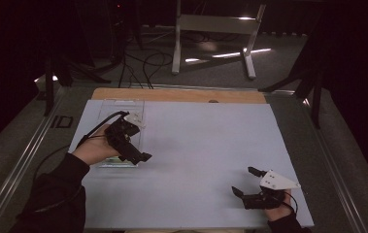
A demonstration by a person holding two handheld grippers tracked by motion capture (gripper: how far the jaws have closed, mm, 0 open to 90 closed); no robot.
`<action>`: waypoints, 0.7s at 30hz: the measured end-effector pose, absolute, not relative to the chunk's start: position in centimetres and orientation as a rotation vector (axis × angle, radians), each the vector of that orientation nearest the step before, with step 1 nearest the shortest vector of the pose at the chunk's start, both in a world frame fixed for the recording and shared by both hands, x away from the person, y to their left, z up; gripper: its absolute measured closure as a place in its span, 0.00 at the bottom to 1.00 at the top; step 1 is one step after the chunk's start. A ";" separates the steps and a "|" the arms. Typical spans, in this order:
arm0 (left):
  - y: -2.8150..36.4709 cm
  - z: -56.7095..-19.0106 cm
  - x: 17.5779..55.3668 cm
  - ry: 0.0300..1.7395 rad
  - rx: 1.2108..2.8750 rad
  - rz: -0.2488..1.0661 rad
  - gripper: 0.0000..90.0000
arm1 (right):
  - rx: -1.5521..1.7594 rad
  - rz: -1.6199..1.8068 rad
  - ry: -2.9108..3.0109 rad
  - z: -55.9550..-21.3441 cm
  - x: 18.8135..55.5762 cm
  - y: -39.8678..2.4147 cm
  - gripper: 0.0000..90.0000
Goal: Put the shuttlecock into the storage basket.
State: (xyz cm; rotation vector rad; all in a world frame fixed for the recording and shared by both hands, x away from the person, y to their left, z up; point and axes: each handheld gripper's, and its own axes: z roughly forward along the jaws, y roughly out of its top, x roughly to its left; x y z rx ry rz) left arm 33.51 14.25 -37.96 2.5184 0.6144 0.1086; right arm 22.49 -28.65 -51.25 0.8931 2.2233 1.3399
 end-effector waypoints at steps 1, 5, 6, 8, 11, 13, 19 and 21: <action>13.9 -38.0 33.4 0.602 2.519 0.107 0.00 | 0.892 1.339 2.224 -51.3 22.5 -28.7 0.09; 12.7 -38.3 33.0 0.537 2.496 0.090 0.00 | 0.895 1.340 2.222 -51.2 22.5 -28.7 0.09; 12.4 -38.3 32.9 0.527 2.497 0.090 0.00 | 0.895 1.341 2.222 -51.2 22.5 -28.7 0.09; 11.7 -38.5 32.6 0.490 2.500 0.086 0.00 | 0.898 1.340 2.223 -51.2 22.5 -28.7 0.09; 10.6 -38.6 32.2 0.458 2.506 0.072 0.00 | 0.895 1.341 2.222 -51.2 22.5 -28.7 0.09; 10.0 -38.8 32.0 0.436 2.507 0.066 0.00 | 0.896 1.341 2.221 -51.2 22.5 -28.7 0.09; 8.2 -39.8 31.1 0.372 2.522 0.043 0.00 | 0.895 1.343 2.219 -51.2 22.4 -28.7 0.09; 7.8 -40.3 30.9 0.359 2.523 0.030 0.00 | 0.895 1.343 2.218 -51.2 22.4 -28.7 0.09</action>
